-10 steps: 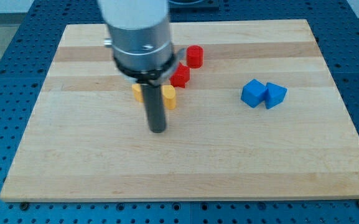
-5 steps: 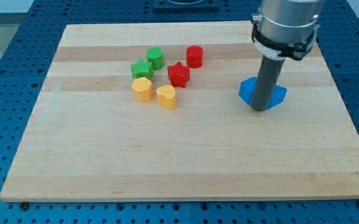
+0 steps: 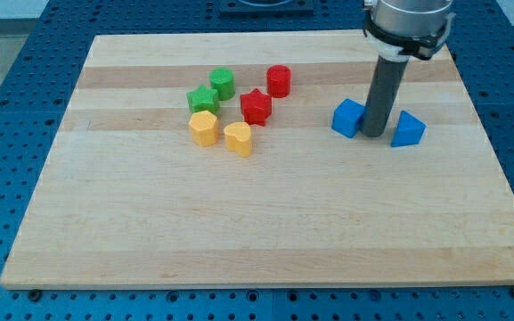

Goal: Push the blue cube parallel to the right of the red star

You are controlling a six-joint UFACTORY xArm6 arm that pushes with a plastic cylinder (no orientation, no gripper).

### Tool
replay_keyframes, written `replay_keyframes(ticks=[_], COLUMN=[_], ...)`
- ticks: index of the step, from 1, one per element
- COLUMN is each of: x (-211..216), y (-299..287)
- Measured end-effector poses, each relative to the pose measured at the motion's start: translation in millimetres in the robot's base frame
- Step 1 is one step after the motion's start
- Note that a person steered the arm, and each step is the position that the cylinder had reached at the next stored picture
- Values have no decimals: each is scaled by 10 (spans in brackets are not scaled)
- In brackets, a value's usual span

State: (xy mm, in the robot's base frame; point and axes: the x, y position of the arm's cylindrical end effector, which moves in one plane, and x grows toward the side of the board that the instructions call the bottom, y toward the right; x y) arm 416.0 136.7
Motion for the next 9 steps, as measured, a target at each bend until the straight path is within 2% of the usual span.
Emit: replay_keyframes(ticks=[6, 9], x=[-73, -351], y=[-384, -385])
